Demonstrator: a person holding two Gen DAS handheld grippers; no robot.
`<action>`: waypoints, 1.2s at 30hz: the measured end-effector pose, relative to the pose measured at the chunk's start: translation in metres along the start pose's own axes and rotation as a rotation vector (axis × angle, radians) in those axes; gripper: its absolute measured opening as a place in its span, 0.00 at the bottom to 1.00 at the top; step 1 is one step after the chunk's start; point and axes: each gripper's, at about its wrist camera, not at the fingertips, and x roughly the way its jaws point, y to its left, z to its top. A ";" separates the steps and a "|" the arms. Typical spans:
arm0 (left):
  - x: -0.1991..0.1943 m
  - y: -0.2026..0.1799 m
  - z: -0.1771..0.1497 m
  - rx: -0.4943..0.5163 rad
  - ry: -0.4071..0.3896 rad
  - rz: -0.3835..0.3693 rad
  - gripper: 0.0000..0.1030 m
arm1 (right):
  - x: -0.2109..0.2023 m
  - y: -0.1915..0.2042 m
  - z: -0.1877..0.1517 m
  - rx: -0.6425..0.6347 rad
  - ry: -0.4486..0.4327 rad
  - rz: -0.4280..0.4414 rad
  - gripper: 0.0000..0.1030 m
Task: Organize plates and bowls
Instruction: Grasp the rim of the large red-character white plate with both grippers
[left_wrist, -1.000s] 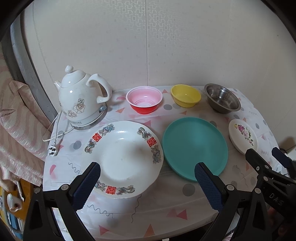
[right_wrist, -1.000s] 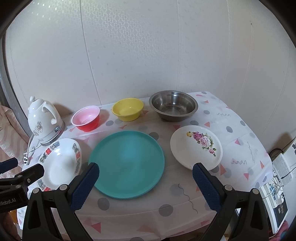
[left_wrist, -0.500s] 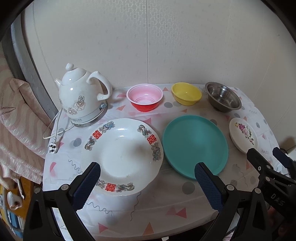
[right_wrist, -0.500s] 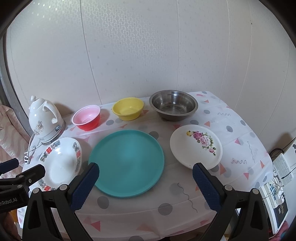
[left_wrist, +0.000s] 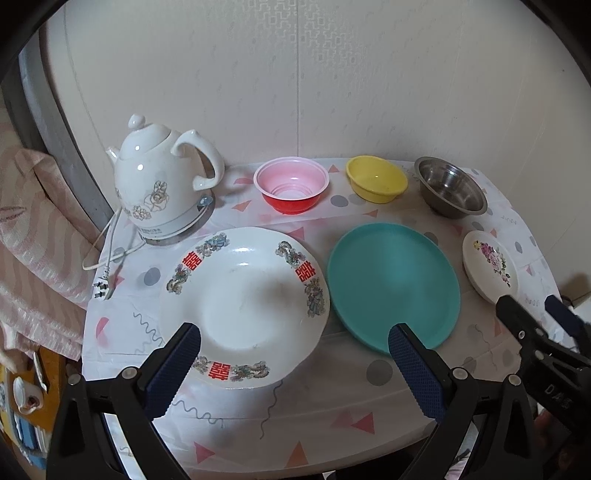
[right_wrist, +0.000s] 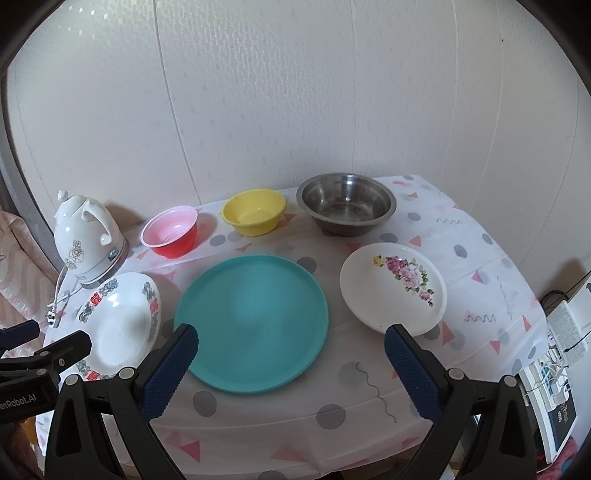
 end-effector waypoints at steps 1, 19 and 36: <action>0.003 0.003 0.001 -0.012 0.009 -0.003 0.99 | 0.005 0.002 0.000 -0.009 0.016 0.006 1.00; 0.070 0.145 -0.032 -0.511 0.168 -0.063 0.99 | 0.063 0.046 0.006 -0.169 0.152 0.172 0.91; 0.094 0.179 -0.049 -0.634 0.118 -0.068 0.99 | 0.152 0.117 0.039 -0.270 0.260 0.435 0.78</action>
